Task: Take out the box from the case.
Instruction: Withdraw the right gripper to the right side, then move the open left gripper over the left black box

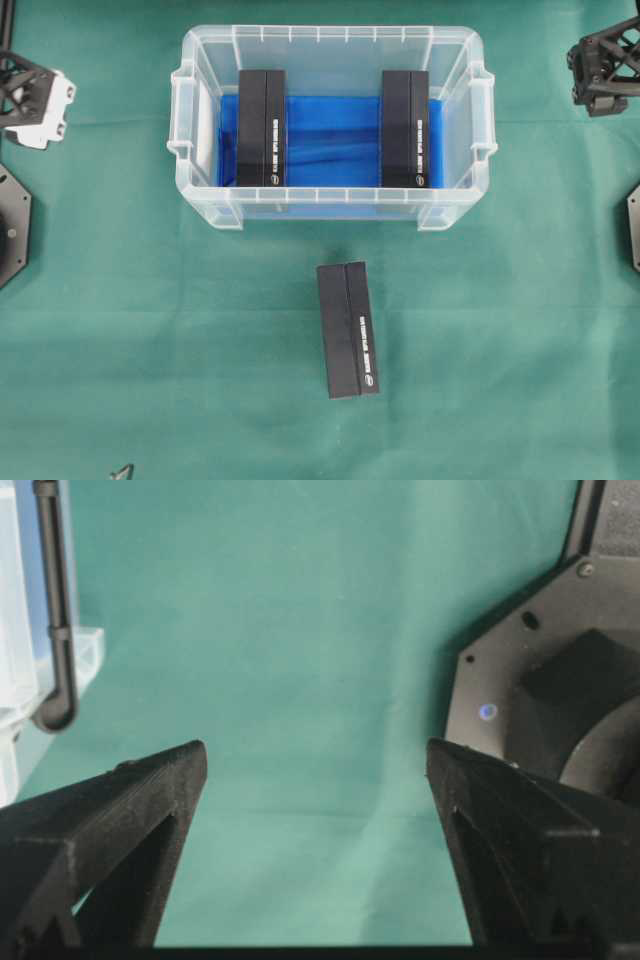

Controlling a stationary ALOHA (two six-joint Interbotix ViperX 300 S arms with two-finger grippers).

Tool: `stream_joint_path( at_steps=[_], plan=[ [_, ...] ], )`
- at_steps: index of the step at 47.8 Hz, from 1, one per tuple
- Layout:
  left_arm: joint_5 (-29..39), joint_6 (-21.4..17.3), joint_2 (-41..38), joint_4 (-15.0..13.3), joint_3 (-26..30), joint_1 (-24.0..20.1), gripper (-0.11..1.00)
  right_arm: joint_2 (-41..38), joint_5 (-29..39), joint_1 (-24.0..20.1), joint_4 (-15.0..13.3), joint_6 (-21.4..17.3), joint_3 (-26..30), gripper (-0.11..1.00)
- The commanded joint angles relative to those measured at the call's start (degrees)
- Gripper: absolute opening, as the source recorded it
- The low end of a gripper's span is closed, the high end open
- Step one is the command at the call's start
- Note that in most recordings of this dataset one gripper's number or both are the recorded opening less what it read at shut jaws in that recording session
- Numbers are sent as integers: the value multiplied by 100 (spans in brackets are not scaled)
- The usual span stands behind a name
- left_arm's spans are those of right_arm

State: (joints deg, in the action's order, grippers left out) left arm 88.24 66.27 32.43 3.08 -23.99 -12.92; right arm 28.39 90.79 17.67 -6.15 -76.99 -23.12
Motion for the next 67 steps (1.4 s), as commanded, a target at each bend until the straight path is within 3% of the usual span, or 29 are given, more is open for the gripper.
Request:
stream_joint_path(
  at_steps=[1,44,54,67],
  plan=[
    [-44,35,-202,0,299,0,85,44,-97,18,-9,-9,53,89],
    [-132,44,-3111,35,3270,44,85,18,-422,18,-53,176,53,89],
    [-132,53,-3498,35,3718,105,85,0,-475,18,-53,281,53,89],
    [-141,114,-3674,9,3850,114,85,-9,-475,18,-62,299,53,89]
  ],
)
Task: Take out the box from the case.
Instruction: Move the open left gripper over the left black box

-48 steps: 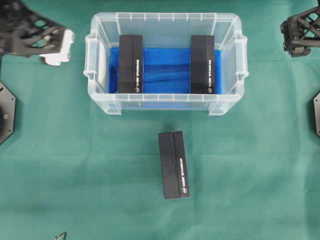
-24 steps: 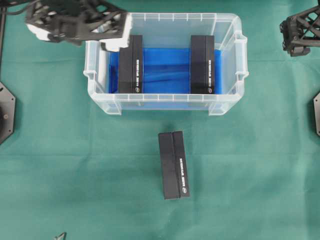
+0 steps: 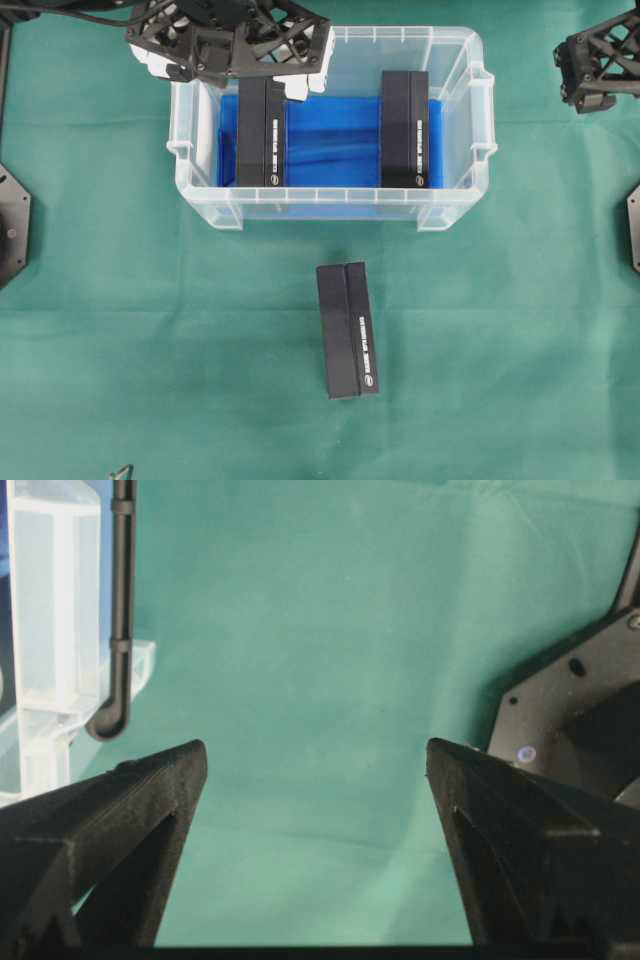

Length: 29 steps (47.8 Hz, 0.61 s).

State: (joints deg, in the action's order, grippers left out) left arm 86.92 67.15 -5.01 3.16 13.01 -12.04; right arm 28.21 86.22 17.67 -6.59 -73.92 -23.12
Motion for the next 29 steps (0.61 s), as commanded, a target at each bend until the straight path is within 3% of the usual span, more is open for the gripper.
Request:
stream_joint_path(
  at_steps=[1,29],
  plan=[
    [-9,35,70,0,149,26,85,9,-18,18,-9,-9,44,89],
    [-18,79,79,0,97,44,85,18,-44,18,-18,0,53,89]
  ],
)
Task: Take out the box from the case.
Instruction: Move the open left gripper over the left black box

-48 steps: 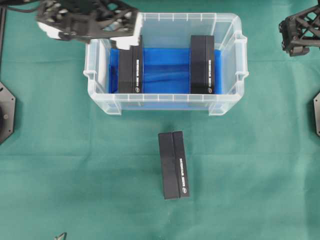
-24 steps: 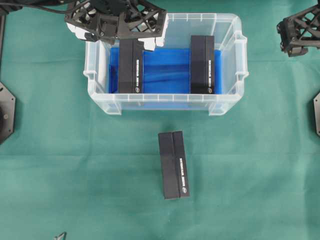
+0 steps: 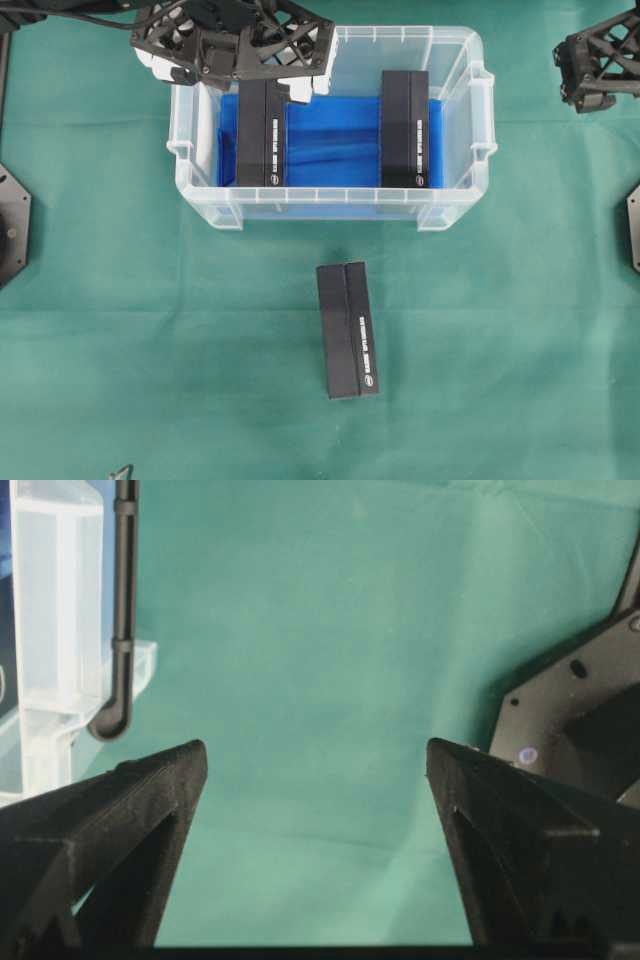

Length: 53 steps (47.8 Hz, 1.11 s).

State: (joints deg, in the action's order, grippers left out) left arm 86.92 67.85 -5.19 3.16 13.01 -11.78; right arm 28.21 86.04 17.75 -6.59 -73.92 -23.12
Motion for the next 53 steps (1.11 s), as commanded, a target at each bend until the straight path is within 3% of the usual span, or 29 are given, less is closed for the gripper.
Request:
stream_joint_path(
  at_steps=[1,53],
  plan=[
    [-18,9,97,0,97,18,85,18,-26,9,-9,0,53,89],
    [-141,114,97,0,-79,70,85,9,-70,-9,18,0,53,89]
  ],
)
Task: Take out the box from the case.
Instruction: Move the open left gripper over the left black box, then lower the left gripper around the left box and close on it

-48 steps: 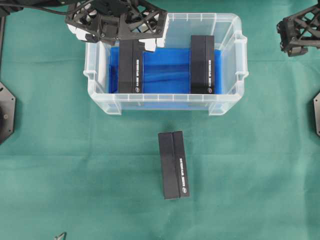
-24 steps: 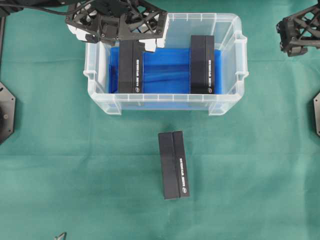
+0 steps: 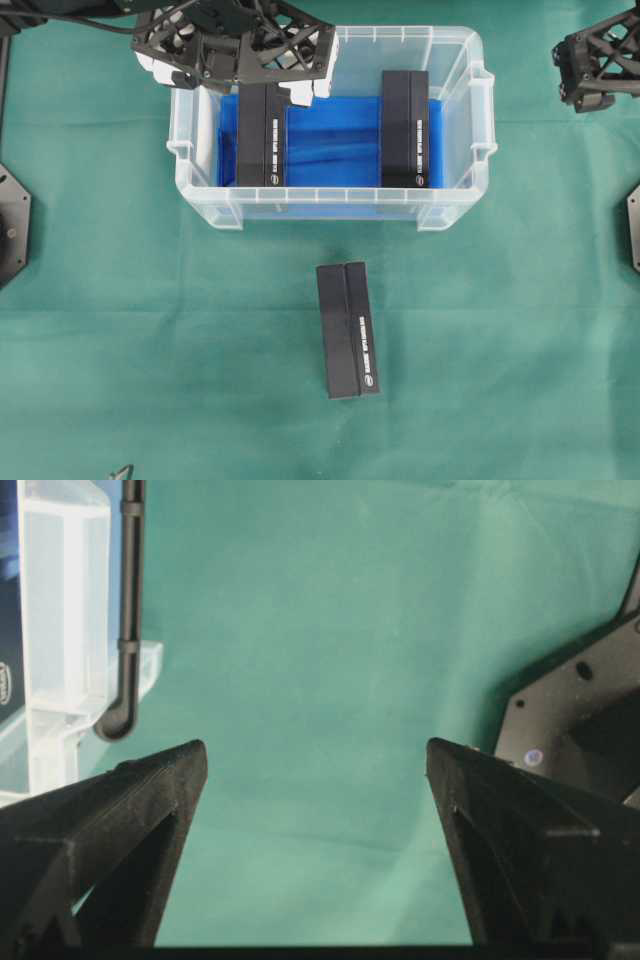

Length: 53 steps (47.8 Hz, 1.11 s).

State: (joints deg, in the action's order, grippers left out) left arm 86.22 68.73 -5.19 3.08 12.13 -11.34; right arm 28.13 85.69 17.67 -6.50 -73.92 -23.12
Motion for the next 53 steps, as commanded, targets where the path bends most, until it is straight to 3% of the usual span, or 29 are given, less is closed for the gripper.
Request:
stream_joint_path(
  at_steps=[1,32,53],
  plan=[
    [-114,44,105,9,-35,26,85,26,-35,0,9,0,53,89],
    [-1195,308,255,88,-1213,-9,85,0,-132,-44,9,0,44,89],
    [-1688,334,53,88,-1591,-70,85,-70,-185,-114,26,-9,44,89]
  ],
)
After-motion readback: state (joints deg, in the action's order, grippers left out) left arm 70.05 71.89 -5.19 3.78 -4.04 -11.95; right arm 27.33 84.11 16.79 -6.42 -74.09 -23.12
